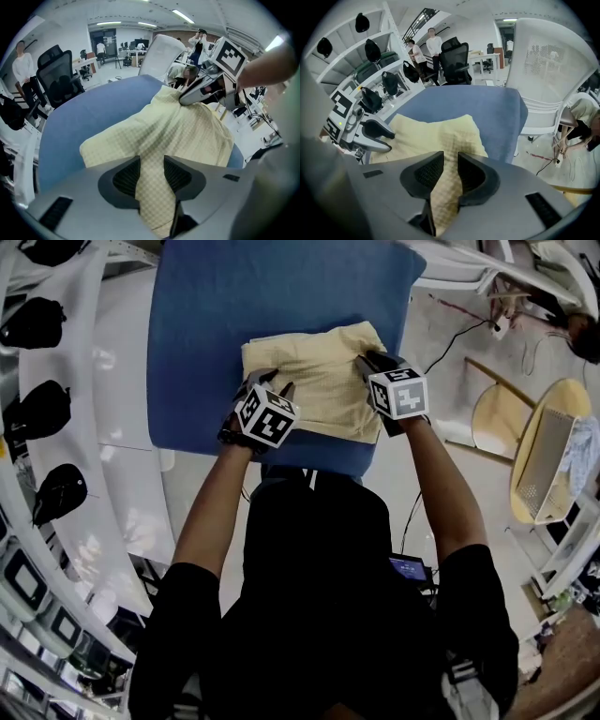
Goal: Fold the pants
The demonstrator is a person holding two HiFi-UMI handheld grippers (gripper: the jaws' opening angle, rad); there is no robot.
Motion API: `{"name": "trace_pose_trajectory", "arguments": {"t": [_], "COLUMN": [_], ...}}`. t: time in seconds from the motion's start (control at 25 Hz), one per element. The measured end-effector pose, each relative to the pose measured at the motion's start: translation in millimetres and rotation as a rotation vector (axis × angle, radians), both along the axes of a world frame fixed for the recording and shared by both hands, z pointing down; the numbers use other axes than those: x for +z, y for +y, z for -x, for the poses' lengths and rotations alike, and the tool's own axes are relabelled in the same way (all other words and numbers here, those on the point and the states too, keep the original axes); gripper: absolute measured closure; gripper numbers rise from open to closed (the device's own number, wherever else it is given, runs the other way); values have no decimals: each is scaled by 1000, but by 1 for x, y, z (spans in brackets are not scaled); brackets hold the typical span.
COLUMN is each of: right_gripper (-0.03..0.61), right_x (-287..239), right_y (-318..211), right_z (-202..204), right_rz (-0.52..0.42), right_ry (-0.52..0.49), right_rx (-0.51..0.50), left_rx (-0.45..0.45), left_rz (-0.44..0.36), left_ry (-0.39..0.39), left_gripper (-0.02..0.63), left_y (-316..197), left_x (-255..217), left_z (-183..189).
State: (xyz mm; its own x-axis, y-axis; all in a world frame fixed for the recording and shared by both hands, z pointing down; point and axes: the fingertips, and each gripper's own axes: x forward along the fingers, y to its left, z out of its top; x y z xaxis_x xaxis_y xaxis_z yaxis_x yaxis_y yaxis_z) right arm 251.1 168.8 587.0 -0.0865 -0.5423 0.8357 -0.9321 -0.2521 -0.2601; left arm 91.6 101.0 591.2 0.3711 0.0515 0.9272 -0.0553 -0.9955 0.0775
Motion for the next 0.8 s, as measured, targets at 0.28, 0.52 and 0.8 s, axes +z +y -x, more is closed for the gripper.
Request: {"name": "trace_pose_trajectory", "arguments": {"t": [0.28,0.52,0.8], "right_gripper": [485,486,486], "right_x": [15,15,9], "right_y": [-2,-2,-4], "right_z": [-1,0,3], "right_rz": [6,3,74], "right_ry": [46,103,132], "right_rx": [8,-2,32], "left_rx": [-6,-12,-58], "left_rz": [35,52,49], "left_ry": [25,32,28], "left_gripper": [442,445,482], "left_y": [-1,-1,-7], "left_x": [12,13,3], "left_z": [1,0,-2]}}
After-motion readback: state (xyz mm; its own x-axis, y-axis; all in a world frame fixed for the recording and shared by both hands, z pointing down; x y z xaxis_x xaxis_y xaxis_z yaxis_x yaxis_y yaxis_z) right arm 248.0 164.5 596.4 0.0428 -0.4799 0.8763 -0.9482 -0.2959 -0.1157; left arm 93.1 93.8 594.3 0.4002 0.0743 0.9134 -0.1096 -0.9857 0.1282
